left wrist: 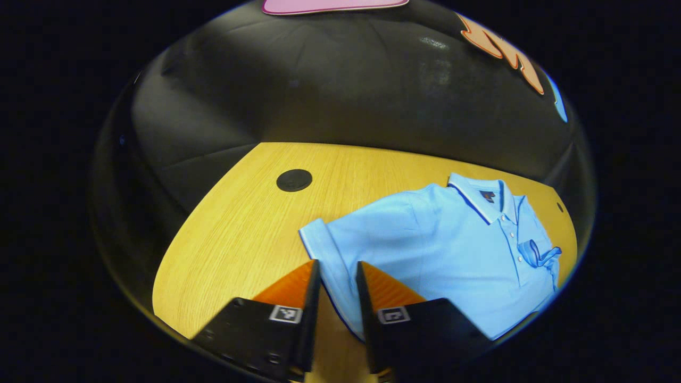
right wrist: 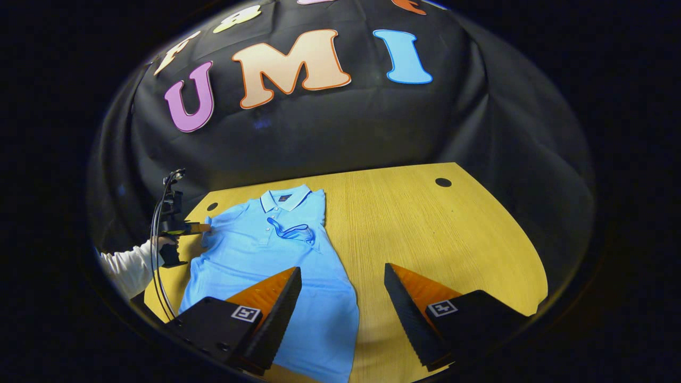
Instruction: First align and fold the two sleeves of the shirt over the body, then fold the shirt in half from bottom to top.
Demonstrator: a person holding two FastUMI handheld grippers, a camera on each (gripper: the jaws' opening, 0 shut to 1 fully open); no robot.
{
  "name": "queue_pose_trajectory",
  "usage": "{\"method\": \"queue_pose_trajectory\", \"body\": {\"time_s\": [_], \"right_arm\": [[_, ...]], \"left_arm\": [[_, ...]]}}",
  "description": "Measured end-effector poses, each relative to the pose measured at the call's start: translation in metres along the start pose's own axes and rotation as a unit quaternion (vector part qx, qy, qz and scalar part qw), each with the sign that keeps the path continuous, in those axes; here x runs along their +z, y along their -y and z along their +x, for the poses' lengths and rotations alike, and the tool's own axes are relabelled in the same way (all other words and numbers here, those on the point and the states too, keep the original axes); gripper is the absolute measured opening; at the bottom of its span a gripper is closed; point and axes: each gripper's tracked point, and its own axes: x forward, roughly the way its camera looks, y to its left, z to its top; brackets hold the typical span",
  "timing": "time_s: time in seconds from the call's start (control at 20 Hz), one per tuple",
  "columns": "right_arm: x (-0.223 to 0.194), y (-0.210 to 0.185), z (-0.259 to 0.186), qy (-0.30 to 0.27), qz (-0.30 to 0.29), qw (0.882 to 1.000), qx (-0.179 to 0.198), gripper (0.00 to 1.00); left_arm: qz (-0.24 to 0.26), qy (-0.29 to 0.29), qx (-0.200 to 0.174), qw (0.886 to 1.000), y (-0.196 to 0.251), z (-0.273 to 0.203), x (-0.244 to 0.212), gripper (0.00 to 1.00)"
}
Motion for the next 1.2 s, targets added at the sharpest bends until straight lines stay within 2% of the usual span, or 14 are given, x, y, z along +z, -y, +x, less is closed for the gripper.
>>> {"method": "queue_pose_trajectory", "body": {"time_s": [0.1, 0.2, 0.25, 0.35, 0.4, 0.45, 0.5, 0.55, 0.75, 0.8, 0.95, 1.05, 1.15, 1.2], "right_arm": [[0.0, -0.002, 0.002, 0.0, 0.002, 1.0, 0.005, 0.98], [0.001, -0.003, 0.001, 0.001, -0.001, 1.0, 0.007, 0.98], [0.001, -0.002, 0.001, 0.002, -0.003, 1.0, 0.006, 0.93], [0.002, 0.0, -0.001, 0.003, -0.003, 1.0, 0.005, 0.98], [0.002, 0.001, 0.0, 0.004, -0.003, 1.0, 0.004, 0.93], [0.004, 0.002, 0.0, 0.005, -0.001, 1.0, 0.005, 0.98], [0.004, 0.0, 0.0, 0.005, 0.001, 1.0, 0.009, 0.93], [0.005, -0.001, 0.0, 0.006, 0.003, 1.0, 0.012, 0.98], [0.008, 0.0, 0.0, 0.014, 0.003, 1.0, 0.013, 0.93], [0.008, 0.001, 0.0, 0.017, 0.0, 1.0, 0.01, 0.98], [0.009, 0.002, -0.006, 0.025, -0.005, 1.0, 0.007, 0.98], [0.007, 0.001, -0.011, 0.026, -0.012, 1.0, 0.008, 0.98], [0.003, -0.004, -0.015, 0.028, -0.019, 0.999, 0.009, 0.98], [0.0, -0.007, -0.016, 0.027, -0.021, 0.999, 0.011, 0.98]], "left_arm": [[0.012, -0.008, 0.0, 1.0, 0.003, -0.002, -0.001, 0.06], [0.019, -0.011, 0.001, 1.0, 0.005, -0.002, -0.002, 0.0], [0.02, -0.011, 0.004, 1.0, 0.005, -0.005, 0.0, 0.0], [0.022, 0.009, 0.008, 1.0, 0.009, -0.012, 0.016, 0.0], [0.028, 0.022, 0.005, 0.999, 0.016, -0.018, 0.026, 0.0], [0.038, 0.03, 0.001, 0.999, 0.024, -0.023, 0.033, 0.0], [0.05, 0.034, -0.005, 0.998, 0.034, -0.029, 0.039, 0.0], [0.061, 0.037, -0.013, 0.997, 0.047, -0.033, 0.044, 0.0], [0.098, 0.04, -0.073, 0.992, 0.116, -0.042, 0.048, 0.0], [0.106, 0.041, -0.085, 0.99, 0.132, -0.043, 0.047, 0.0], [0.114, 0.032, -0.116, 0.986, 0.177, -0.04, 0.036, 0.0], [0.105, 0.023, -0.138, 0.985, 0.2, -0.039, 0.028, 0.06], [0.1, 0.013, -0.144, 0.984, 0.209, -0.042, 0.019, 0.19], [0.098, 0.012, -0.137, 0.986, 0.207, -0.045, 0.017, 0.46]]}}
